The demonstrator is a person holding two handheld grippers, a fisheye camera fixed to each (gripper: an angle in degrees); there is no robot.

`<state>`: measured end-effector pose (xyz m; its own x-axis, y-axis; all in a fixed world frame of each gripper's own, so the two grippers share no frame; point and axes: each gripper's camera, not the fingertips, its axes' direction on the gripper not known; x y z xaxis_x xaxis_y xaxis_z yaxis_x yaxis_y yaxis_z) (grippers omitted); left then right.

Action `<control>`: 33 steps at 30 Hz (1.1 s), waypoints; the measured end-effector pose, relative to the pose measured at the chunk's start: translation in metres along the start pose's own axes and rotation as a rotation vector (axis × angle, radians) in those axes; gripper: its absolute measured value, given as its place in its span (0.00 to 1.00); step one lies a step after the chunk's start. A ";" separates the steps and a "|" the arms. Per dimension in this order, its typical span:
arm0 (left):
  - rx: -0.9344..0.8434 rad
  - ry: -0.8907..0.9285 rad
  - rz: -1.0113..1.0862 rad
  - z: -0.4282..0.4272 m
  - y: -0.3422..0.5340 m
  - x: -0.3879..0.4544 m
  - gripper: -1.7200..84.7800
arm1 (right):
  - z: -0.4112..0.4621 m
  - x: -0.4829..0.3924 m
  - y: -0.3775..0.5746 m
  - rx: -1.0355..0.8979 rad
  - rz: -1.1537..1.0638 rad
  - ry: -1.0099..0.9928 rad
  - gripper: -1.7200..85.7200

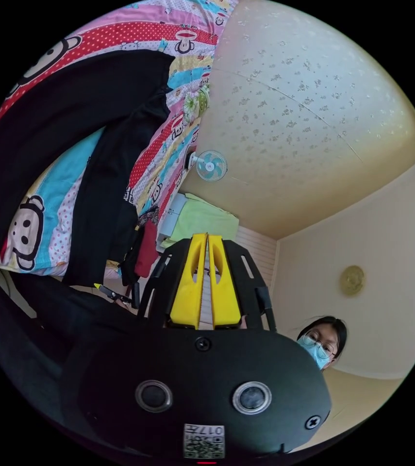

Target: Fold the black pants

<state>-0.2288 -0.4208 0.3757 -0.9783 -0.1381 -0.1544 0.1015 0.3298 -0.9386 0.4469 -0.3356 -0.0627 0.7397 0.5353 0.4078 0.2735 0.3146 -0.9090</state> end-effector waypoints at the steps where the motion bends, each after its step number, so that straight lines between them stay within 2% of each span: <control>1: -0.004 0.000 -0.009 0.002 -0.001 0.002 0.01 | -0.001 0.000 0.000 0.005 0.007 -0.009 0.05; 6: -0.034 0.023 -0.056 0.021 -0.008 0.015 0.01 | 0.001 0.000 -0.003 0.001 0.019 -0.033 0.05; 17: -0.216 0.037 -0.108 0.078 -0.021 0.061 0.01 | 0.003 0.002 -0.018 -0.053 0.000 -0.008 0.05; 33: -0.229 0.050 -0.138 0.077 -0.041 0.076 0.01 | 0.000 0.032 -0.027 -0.090 -0.023 -0.012 0.05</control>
<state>-0.2934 -0.5166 0.3786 -0.9883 -0.1522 -0.0088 -0.0716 0.5145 -0.8545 0.4632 -0.3267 -0.0248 0.7257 0.5381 0.4288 0.3444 0.2554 -0.9034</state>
